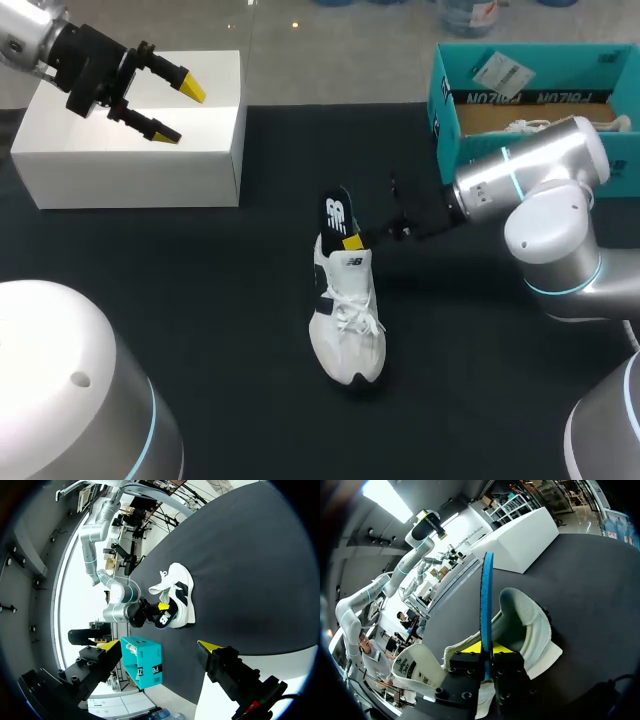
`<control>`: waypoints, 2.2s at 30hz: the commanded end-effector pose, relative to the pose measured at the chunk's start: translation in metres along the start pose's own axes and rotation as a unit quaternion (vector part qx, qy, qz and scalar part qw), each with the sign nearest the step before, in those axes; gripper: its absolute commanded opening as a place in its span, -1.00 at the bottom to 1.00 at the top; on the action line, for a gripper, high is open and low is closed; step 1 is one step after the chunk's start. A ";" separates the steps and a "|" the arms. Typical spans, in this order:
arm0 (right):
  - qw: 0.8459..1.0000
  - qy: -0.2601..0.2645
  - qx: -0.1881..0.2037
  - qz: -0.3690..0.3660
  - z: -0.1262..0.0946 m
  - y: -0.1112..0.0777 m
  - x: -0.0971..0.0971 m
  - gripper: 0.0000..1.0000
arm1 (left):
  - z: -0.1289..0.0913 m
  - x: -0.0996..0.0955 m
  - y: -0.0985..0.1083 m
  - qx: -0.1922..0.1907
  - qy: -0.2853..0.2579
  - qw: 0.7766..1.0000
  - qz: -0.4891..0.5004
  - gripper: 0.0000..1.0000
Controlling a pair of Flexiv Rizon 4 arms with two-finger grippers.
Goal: Take the shoe out of the shoebox, open the shoe tongue, remove and reinsert the insole, then place the shoe into the shoebox
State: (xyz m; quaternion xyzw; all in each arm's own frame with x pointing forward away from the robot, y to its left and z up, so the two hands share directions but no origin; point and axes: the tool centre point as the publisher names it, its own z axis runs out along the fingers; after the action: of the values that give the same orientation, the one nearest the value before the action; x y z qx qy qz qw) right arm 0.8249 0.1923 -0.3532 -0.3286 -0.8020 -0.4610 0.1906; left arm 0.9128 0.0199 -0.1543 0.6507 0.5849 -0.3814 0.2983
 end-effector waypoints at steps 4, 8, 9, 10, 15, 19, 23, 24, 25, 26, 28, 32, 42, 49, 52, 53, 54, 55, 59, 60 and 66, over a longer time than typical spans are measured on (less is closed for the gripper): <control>1.000 -0.017 -0.002 -0.024 -0.015 0.023 0.007 -0.08 | 0.000 0.000 0.000 0.001 0.001 1.000 0.000 1.00; 0.999 -0.023 0.001 -0.035 -0.019 0.035 -0.002 -0.38 | 0.000 0.000 0.000 0.001 0.001 1.000 0.000 1.00; 0.999 -0.024 0.002 -0.036 -0.020 0.037 -0.004 -0.50 | 0.000 0.000 0.000 0.001 0.001 1.000 0.000 1.00; 0.999 -0.025 0.002 -0.037 -0.019 0.038 -0.006 -0.68 | 0.000 0.000 0.000 0.001 0.001 1.000 0.000 1.00; 0.999 -0.024 0.008 -0.033 -0.016 0.036 -0.015 -1.00 | 0.000 0.000 0.000 0.001 0.001 1.000 0.000 1.00; 0.999 -0.024 0.011 -0.021 -0.011 0.030 -0.017 -1.00 | 0.000 0.000 0.000 0.001 0.001 1.000 0.000 1.00; 1.000 -0.023 0.013 -0.005 -0.008 0.019 -0.014 -1.00 | 0.000 0.000 0.000 0.001 0.001 1.000 0.000 1.00; 1.000 -0.023 0.015 -0.002 -0.007 0.016 -0.011 -1.00 | 0.000 0.000 0.000 0.001 0.001 1.000 0.000 1.00; 1.000 -0.021 0.015 0.003 -0.007 0.012 -0.009 -1.00 | 0.000 0.000 0.000 0.001 0.001 1.000 0.000 1.00; 1.000 -0.019 0.015 0.008 -0.006 0.009 -0.006 -1.00 | 0.000 0.000 0.000 0.001 0.001 1.000 0.000 1.00; 1.000 -0.013 0.012 0.016 -0.003 0.002 -0.001 -1.00 | 0.000 0.000 0.000 0.001 0.001 1.000 0.000 1.00; 0.999 -0.007 0.023 0.031 0.001 -0.014 0.011 -1.00 | 0.000 0.000 0.000 0.001 0.001 1.000 0.000 1.00; 0.999 -0.028 0.012 0.031 -0.007 -0.014 0.016 0.00 | 0.000 0.000 0.000 0.001 0.001 1.000 0.000 1.00; 0.999 -0.042 0.016 -0.003 -0.016 0.014 0.011 0.26 | 0.000 0.000 0.000 0.001 0.001 1.000 0.000 1.00; 0.999 -0.043 0.019 -0.009 -0.017 0.020 0.005 0.15 | 0.000 0.000 0.000 0.001 0.001 1.000 0.000 1.00; 0.999 -0.043 0.019 -0.010 -0.017 0.021 0.003 0.09 | 0.000 0.000 0.000 0.001 0.001 1.000 0.000 1.00; 0.999 -0.043 0.020 -0.011 -0.017 0.022 0.000 0.02 | 0.000 0.000 0.000 0.001 0.001 1.000 0.000 1.00; 0.999 -0.044 0.021 -0.011 -0.017 0.022 -0.002 -0.02 | 0.000 0.000 0.000 0.001 0.001 1.000 0.000 1.00; 0.999 -0.041 0.023 -0.010 -0.015 0.022 -0.008 -0.18 | 0.000 0.000 0.000 0.001 0.001 1.000 0.000 1.00; 0.999 -0.041 0.024 -0.007 -0.014 0.023 -0.009 -0.33 | 0.000 0.000 0.000 0.001 0.001 1.000 0.000 1.00; 0.999 -0.048 0.024 0.002 -0.013 0.023 -0.013 -1.00 | 0.000 0.000 0.000 0.001 0.001 1.000 0.000 1.00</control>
State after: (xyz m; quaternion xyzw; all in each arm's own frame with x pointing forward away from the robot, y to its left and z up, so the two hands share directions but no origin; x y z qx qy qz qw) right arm 0.8494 0.1810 -0.3382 -0.3438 -0.8198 -0.4283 0.1621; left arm 0.9128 0.0199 -0.1543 0.6508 0.5849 -0.3814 0.2983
